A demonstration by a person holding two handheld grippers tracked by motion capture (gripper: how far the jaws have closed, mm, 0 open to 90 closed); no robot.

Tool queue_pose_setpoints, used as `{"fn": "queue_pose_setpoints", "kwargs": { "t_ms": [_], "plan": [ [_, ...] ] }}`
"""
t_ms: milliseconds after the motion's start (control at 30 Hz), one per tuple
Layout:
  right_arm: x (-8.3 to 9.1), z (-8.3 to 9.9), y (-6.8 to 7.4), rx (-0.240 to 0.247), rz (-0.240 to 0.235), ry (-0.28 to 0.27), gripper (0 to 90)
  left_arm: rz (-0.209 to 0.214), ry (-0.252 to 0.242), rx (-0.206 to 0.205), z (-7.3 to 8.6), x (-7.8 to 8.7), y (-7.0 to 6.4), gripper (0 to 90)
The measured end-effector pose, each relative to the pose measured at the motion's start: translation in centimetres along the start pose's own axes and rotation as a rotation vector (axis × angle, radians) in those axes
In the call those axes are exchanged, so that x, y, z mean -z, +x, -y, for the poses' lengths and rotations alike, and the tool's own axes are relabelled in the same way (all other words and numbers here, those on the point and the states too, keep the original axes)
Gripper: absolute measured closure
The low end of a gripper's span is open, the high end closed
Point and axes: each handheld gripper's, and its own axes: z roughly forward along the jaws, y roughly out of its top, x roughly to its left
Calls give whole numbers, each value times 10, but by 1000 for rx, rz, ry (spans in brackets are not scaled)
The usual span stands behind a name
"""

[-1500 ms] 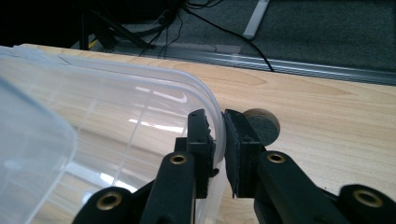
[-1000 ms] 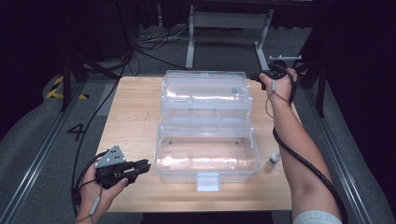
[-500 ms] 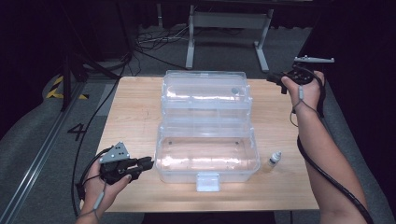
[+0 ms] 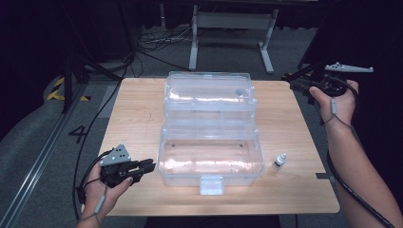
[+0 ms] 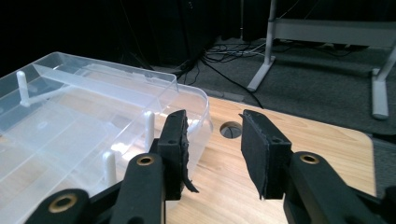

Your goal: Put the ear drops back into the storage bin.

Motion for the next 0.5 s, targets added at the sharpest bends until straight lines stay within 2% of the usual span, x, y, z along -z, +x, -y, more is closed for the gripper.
{"fn": "queue_pose_setpoints", "kwargs": {
  "t_ms": [100,500],
  "plan": [
    [11,3,1,13,-5,7,604,-3,-9,2,-1,2,1,774],
    [32,16,3,40,-31,68,568,-40,-20,16,-1,12,6,770]
  ]
}}
